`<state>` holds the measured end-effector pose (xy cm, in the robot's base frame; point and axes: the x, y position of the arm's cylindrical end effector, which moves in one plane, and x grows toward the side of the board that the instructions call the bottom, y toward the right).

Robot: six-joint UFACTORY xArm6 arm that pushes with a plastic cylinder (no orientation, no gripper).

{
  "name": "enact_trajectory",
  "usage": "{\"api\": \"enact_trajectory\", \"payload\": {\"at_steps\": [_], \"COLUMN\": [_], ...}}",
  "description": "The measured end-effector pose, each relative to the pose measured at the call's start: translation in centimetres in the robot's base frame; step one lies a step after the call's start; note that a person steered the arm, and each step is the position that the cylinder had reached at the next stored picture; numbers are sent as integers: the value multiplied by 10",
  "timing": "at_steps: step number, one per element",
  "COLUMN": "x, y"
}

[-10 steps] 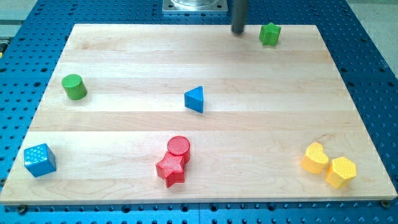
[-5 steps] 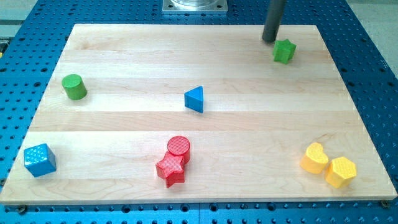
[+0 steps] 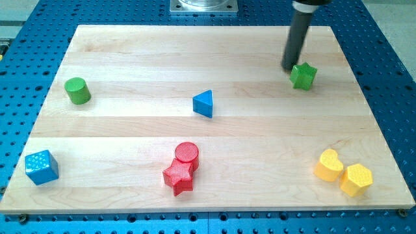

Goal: Push the green star vertically above the yellow heart

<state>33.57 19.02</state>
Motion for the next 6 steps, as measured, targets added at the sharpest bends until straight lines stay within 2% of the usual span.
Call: {"api": "enact_trajectory", "payload": {"at_steps": [1,2,3,4,5,6], "x": [65,63,97,177,165,127], "y": [6,0,-71,-69,-6,24]}}
